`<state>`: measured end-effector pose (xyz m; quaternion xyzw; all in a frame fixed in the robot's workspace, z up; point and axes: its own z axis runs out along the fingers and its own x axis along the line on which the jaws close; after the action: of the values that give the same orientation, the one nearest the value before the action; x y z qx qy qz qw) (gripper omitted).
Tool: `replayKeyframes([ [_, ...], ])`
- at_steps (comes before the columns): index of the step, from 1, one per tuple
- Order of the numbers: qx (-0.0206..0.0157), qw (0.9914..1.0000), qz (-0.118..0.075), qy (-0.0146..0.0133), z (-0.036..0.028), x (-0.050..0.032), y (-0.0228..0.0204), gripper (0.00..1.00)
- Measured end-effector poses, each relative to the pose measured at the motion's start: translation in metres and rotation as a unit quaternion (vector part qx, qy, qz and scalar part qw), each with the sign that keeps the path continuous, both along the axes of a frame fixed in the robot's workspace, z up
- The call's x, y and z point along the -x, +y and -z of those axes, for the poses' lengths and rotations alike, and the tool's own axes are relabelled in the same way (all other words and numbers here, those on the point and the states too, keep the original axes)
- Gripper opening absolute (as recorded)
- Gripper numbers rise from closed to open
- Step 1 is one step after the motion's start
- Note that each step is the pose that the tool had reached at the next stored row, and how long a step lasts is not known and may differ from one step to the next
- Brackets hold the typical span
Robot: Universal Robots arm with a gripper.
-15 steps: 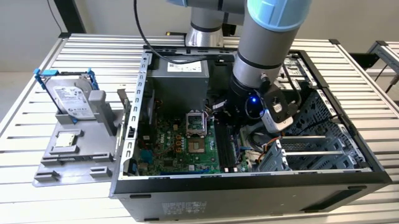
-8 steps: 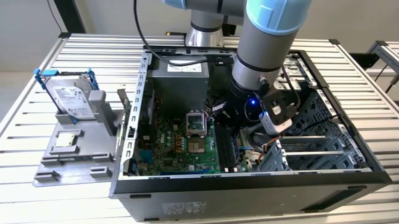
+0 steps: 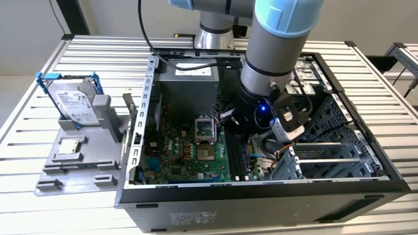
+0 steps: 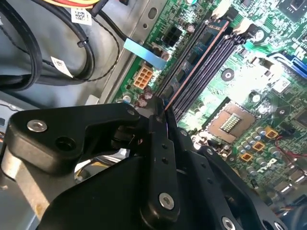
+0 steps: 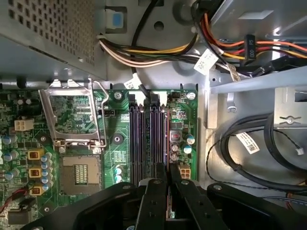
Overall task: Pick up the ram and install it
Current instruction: 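Insert the ram into the slot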
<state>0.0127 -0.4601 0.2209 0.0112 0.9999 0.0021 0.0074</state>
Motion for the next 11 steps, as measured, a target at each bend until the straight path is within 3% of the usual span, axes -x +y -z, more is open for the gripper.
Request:
replayKeyframes([
  [11,0.0004,1.00000,-0.001,0.0002,0.0010,0.0023,0.0000,0.00],
])
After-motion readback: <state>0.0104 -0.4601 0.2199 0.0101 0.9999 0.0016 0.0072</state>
